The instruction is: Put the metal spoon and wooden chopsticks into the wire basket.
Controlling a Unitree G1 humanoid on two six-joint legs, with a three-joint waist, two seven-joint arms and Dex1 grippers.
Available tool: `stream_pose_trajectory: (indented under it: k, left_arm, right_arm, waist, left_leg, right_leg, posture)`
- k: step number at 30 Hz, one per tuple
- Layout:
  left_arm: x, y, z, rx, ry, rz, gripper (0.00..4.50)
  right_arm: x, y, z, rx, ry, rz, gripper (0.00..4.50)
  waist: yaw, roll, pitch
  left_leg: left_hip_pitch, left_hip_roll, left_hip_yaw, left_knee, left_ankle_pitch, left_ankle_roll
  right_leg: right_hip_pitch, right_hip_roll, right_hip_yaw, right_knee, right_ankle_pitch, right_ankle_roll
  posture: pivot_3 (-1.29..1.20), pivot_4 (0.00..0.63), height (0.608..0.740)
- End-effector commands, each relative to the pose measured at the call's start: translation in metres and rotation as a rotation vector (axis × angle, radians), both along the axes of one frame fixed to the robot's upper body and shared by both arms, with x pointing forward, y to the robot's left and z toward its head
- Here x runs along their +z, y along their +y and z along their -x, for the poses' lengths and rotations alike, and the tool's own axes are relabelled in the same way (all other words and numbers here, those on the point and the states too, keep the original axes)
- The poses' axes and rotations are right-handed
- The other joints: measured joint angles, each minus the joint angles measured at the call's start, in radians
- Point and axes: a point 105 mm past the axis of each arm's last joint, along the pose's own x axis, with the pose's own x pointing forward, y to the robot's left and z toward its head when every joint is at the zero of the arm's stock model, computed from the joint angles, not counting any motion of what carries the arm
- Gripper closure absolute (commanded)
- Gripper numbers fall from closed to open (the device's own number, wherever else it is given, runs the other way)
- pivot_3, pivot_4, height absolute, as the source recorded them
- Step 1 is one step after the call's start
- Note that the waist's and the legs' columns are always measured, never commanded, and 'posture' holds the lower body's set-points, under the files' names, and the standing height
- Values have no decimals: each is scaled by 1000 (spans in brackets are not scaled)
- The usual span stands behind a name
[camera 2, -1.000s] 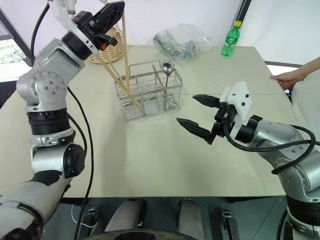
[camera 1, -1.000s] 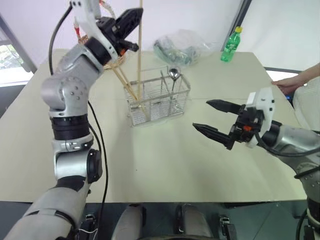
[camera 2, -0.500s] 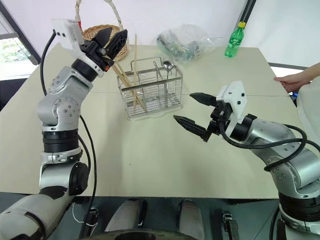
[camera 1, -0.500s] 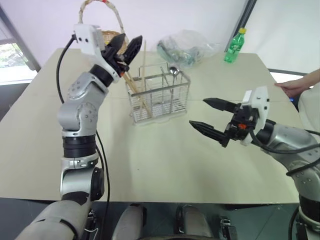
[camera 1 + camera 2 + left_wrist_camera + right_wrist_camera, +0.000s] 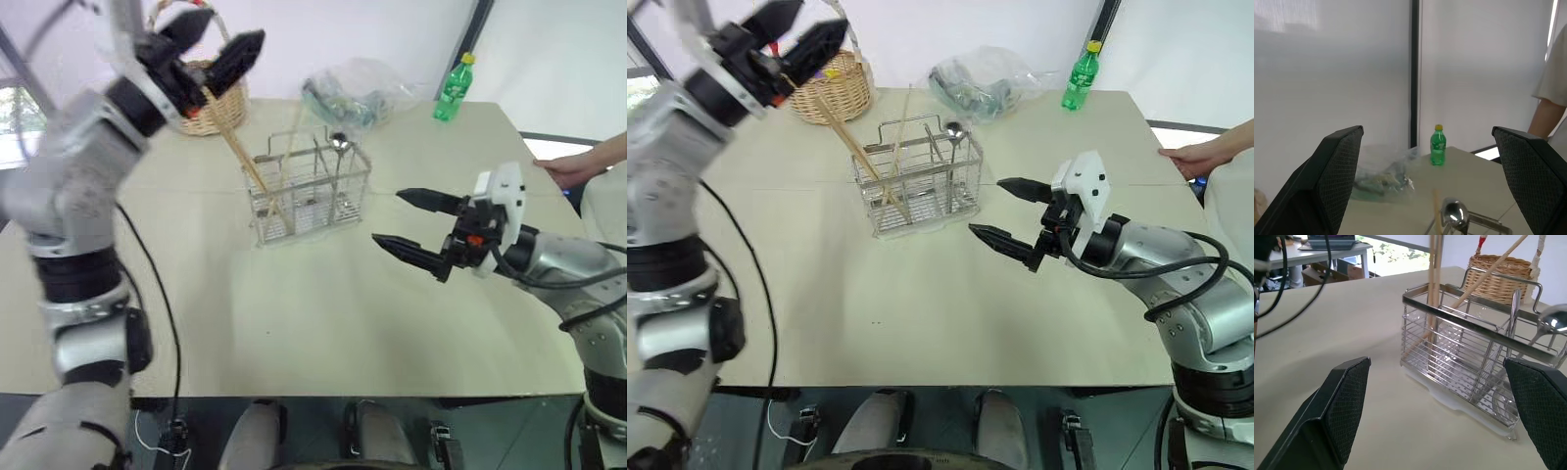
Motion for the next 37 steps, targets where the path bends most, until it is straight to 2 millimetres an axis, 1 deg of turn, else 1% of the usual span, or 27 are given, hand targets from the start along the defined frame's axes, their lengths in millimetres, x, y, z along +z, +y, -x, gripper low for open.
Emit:
stream_pose_trajectory:
  k: [1, 4, 7, 10, 14, 16, 17, 18, 20, 21, 22, 25, 28, 33, 37]
  left_arm:
    - [27, 7, 26, -41, -70, -41, 55]
    - [42, 21, 34, -3, -86, -68, 55]
    - [51, 29, 39, 18, -94, -67, 55]
    - [52, 34, 43, 30, -95, -83, 55]
    - [48, 39, 41, 51, -72, -99, 55]
    - [39, 41, 43, 30, -27, -152, 55]
    - [31, 43, 46, 11, -1, -206, 55]
    - [21, 44, 50, -8, 29, -262, 55]
    - [-6, 50, 61, -51, 102, -408, 55]
    - [-14, 52, 65, -63, 122, -450, 55]
    - [-25, 60, 68, -57, 166, -498, 55]
    - [-45, 75, 73, -40, 236, -582, 55]
    - [-59, 84, 79, -31, 268, -641, 55]
    - [-65, 88, 83, -22, 278, -667, 55]
    - [-69, 88, 85, -16, 273, -688, 55]
  right_arm:
    - [10, -1, 0, 16, -48, 3, 0]
    - [10, -2, -2, 21, -46, 4, 0]
    - [11, -3, -5, 26, -45, 2, 0]
    - [15, -2, -6, 36, -52, 8, 0]
    - [17, -4, -6, 37, -57, 16, 0]
    - [18, -6, -6, 34, -62, 29, 0]
    - [20, -8, -7, 31, -65, 36, 0]
    - [20, -10, -7, 28, -68, 42, 0]
    - [22, -15, -8, 21, -72, 57, 0]
    - [22, -17, -9, 19, -73, 61, 0]
    - [22, -19, -10, 16, -72, 70, 0]
    - [21, -24, -12, 10, -68, 87, 0]
    - [18, -26, -14, 14, -62, 98, 0]
    - [16, -23, -15, 29, -69, 109, 0]
    - [16, -22, -14, 36, -72, 110, 0]
  waist:
    - [-8, 0, 0]
    - [-11, 0, 0]
    - [-12, 0, 0]
    - [-13, 1, 1]
    - [-11, 1, 1]
    - [-12, 1, 1]
    - [-13, 2, 1]
    - [-17, 2, 1]
    - [-26, 4, 2]
    - [-31, 4, 2]
    - [-33, 4, 2]
    - [-33, 4, 3]
    - [-32, 4, 3]
    - [-26, 5, 3]
    - [-28, 5, 3]
  left_leg:
    - [0, 0, 0, 0, 0, 0]
    - [0, 0, -1, 0, 0, 0]
    - [1, 0, 0, 0, 0, 0]
    - [1, 0, 0, 0, 0, 0]
    - [1, 1, 0, 0, 0, 0]
    - [0, 0, 0, 0, 0, 0]
    - [0, 0, 0, 0, 0, 0]
    - [0, 0, 0, 0, 0, 0]
    - [1, 1, 2, -2, 0, 0]
    - [0, 1, 2, -2, 0, 0]
    - [0, 2, 2, -2, 0, 0]
    - [0, 4, 2, -2, 0, 0]
    - [0, 4, 2, -2, 0, 0]
    - [0, 5, 2, -2, 0, 0]
    - [0, 4, 2, -2, 0, 0]
  right_leg:
    - [0, 0, 0, 0, 0, 0]
    - [1, 0, 0, 0, 0, 0]
    - [1, 0, 0, 0, 0, 0]
    - [0, 0, 0, 0, 0, 0]
    - [0, 0, 0, 0, 0, 0]
    - [0, 0, 0, 0, 0, 0]
    - [0, 0, 1, 0, 0, 0]
    - [0, 0, 1, 0, 0, 0]
    - [-2, 0, 3, 0, 0, -1]
    - [-2, 0, 3, 1, -1, -2]
    - [-2, 0, 3, 0, -2, -4]
    - [-2, 0, 3, 0, -3, -6]
    - [-3, -1, 3, -1, -5, -9]
    - [-3, -1, 3, -1, -5, -9]
    - [-3, -2, 3, -1, -5, -9]
  posture:
    - [0, 150, 666]
    - [0, 150, 666]
    - [0, 150, 666]
    - [0, 150, 666]
    - [0, 150, 666]
    - [0, 150, 666]
    - [0, 150, 666]
    - [0, 150, 666]
    - [0, 150, 666]
    - [0, 150, 666]
    - [0, 150, 666]
    - [0, 150, 666]
    - [0, 150, 666]
    - [0, 150, 666]
    - [0, 150, 666]
